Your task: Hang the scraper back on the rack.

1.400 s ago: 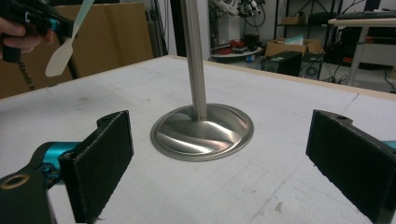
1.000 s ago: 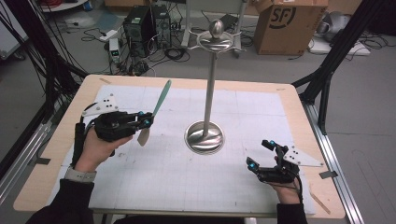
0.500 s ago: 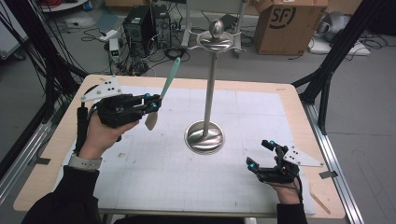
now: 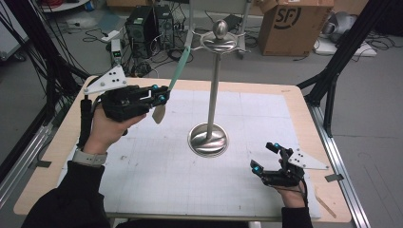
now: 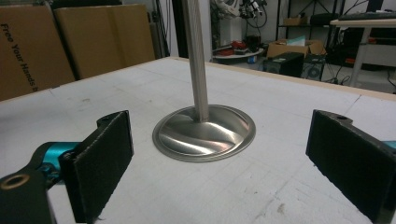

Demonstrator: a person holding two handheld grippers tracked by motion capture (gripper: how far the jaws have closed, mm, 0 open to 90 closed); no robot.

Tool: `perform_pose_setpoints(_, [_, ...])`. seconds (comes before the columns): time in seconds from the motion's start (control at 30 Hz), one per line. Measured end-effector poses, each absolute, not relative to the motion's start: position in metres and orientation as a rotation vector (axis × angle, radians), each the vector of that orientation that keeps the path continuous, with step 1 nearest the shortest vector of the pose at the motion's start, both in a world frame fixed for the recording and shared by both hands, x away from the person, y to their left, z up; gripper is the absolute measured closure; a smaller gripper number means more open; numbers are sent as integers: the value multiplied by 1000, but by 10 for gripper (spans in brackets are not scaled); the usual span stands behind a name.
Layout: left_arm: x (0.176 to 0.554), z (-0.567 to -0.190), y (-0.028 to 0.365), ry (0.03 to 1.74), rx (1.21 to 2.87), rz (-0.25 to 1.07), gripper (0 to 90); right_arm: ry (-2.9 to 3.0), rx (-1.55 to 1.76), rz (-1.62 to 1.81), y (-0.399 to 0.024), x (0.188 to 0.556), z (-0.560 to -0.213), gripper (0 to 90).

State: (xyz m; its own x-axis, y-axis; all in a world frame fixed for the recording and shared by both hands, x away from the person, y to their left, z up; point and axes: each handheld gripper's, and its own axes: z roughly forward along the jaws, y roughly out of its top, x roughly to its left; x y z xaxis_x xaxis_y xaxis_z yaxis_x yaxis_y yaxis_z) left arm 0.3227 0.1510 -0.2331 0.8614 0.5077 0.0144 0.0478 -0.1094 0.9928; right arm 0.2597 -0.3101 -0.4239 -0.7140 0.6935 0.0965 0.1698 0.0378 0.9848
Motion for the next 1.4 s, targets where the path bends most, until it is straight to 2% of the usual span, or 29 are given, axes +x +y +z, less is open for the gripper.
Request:
perform_pose_setpoints(0.6, [328,-236,143,436,1651,405,801,1915,869,1715,-310,260,-424,64])
perform_pose_setpoints(1.4, [341,-247,113,479,1674,377,800,1914,870,1720,-311,260,-424,64])
